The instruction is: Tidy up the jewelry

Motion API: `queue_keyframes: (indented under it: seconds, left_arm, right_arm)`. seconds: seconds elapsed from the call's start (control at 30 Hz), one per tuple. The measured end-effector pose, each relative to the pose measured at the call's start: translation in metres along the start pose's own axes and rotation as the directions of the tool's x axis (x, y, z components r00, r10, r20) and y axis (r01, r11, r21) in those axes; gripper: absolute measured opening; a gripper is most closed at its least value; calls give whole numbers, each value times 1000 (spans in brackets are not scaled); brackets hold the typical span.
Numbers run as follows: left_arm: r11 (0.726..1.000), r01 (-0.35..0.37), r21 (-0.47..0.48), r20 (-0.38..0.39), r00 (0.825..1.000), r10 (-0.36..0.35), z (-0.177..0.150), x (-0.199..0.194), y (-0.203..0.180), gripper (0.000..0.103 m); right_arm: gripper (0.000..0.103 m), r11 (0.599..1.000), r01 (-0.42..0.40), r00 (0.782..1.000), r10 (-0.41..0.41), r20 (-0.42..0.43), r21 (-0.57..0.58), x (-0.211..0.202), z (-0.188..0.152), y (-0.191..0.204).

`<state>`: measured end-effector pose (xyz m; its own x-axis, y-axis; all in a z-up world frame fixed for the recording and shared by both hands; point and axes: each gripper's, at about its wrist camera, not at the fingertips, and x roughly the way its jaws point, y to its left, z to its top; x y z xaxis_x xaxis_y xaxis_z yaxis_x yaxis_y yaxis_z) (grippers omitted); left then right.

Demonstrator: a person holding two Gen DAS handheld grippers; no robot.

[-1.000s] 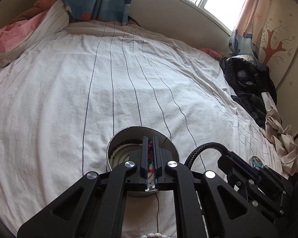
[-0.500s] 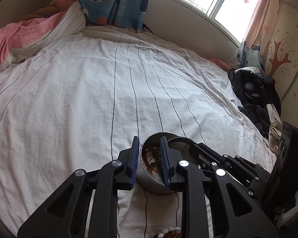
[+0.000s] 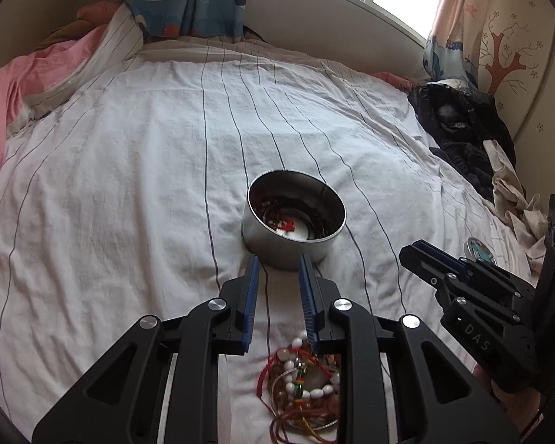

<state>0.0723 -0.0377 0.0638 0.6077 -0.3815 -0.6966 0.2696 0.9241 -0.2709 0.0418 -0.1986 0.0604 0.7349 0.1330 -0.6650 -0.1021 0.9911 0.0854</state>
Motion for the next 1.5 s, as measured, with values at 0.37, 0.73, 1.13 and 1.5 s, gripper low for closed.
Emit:
queue_keyframes:
  seconds: [0.37,0.73,1.13,1.5]
  left_arm:
    - [989,-18,148,-95,995,32,-58,-8,-32,21]
    - [977,-55,206,-154,984,88,-64,16,-36,7]
    - [994,-11,107,-57,998,17,-40,-26,-19,6]
    - [996,-51,79,28,998,49,-16,-55,-8,6]
  right_arm:
    - [16,998,-34,998,37,-56,57,-14,-51,-8]
    - [19,996,-52,996,56,-65,68,-7,-54,-9]
    - [24,994,-99,994,100,-45,42,-12,-54,0]
    - [32,985,-174,984,174,-39,-14,-14,-54,18]
